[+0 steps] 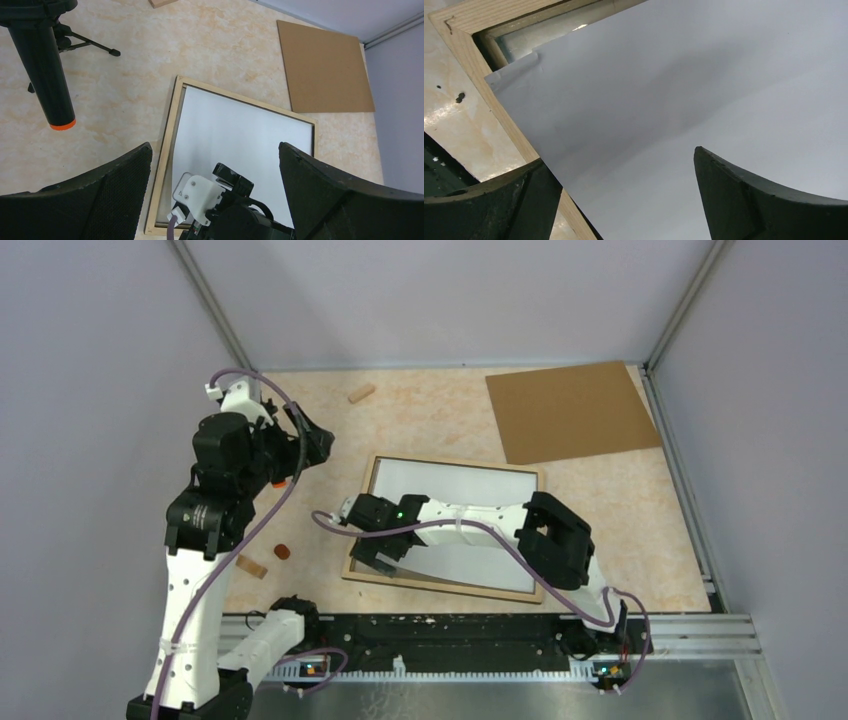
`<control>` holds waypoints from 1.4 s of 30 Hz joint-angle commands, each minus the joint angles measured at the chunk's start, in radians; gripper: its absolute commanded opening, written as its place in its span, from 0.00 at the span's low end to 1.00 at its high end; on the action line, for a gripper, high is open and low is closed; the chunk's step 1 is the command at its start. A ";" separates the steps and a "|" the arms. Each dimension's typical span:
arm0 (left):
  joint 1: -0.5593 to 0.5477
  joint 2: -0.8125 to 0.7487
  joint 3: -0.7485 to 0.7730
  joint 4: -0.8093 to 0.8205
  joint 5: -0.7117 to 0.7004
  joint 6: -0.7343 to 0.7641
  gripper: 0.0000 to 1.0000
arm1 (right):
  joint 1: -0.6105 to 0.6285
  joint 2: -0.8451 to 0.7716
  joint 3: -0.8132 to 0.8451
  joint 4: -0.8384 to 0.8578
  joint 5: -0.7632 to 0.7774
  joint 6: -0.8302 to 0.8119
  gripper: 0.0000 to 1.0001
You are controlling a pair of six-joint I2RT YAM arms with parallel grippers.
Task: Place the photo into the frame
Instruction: Turn over the photo from the photo frame.
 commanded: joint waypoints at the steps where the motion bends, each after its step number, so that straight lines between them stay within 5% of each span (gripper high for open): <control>1: -0.003 0.004 -0.001 0.050 0.016 -0.002 0.98 | -0.007 -0.061 -0.006 0.066 -0.060 -0.011 0.95; 15: -0.002 0.008 -0.010 0.057 0.022 0.007 0.98 | -0.017 -0.107 -0.051 0.117 -0.157 -0.041 0.99; 26: -0.003 0.023 -0.058 0.126 0.189 0.084 0.98 | -0.136 -0.479 -0.408 0.319 -0.190 0.164 0.99; 34: -0.004 0.049 -0.196 0.278 0.439 0.095 0.98 | -0.562 -0.739 -0.655 0.348 -0.061 0.405 0.99; 42: -0.059 0.145 -0.350 0.489 0.668 0.034 0.98 | -1.246 -0.739 -0.745 0.500 -0.329 0.522 0.99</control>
